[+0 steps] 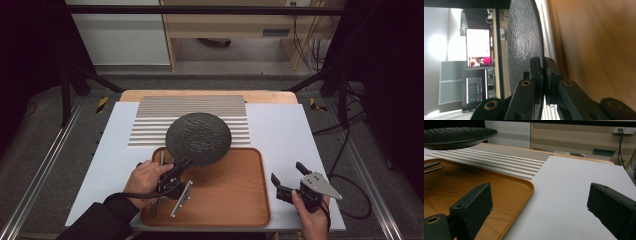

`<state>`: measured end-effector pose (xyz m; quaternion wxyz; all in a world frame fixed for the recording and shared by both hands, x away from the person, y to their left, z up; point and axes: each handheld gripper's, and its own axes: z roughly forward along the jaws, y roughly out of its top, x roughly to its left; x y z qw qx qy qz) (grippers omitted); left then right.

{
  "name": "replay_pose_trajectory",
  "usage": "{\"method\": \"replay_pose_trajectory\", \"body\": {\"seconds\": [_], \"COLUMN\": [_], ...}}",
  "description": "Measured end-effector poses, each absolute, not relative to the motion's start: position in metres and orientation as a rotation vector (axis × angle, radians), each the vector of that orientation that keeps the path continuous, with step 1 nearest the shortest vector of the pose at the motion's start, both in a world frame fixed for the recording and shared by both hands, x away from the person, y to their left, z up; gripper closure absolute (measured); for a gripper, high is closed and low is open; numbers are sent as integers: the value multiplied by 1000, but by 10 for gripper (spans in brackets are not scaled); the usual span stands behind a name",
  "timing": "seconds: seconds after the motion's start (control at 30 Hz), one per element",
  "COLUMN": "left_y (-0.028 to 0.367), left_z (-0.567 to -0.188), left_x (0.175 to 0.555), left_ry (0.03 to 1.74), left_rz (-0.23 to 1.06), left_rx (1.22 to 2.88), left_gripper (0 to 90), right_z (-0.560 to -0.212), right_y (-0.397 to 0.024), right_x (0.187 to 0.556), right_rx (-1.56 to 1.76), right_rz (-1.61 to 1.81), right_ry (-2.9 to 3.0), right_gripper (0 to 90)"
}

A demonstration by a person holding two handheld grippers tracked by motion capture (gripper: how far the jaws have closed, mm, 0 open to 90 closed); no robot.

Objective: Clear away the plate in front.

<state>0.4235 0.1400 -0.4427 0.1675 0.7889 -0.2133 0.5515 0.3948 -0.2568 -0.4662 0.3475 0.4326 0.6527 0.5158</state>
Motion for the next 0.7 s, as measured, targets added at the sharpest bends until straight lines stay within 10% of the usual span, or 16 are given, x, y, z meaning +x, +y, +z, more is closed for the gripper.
{"method": "replay_pose_trajectory", "body": {"seconds": [0.7], "left_y": [149], "left_z": [-463], "left_x": [376], "left_ry": [-556], "left_rz": [1524], "left_rx": [2222], "left_gripper": [864], "right_z": [-467], "right_y": [-256], "right_x": [395], "right_rx": [1121], "right_rz": [1329], "right_ry": [1704], "right_gripper": [64]}}
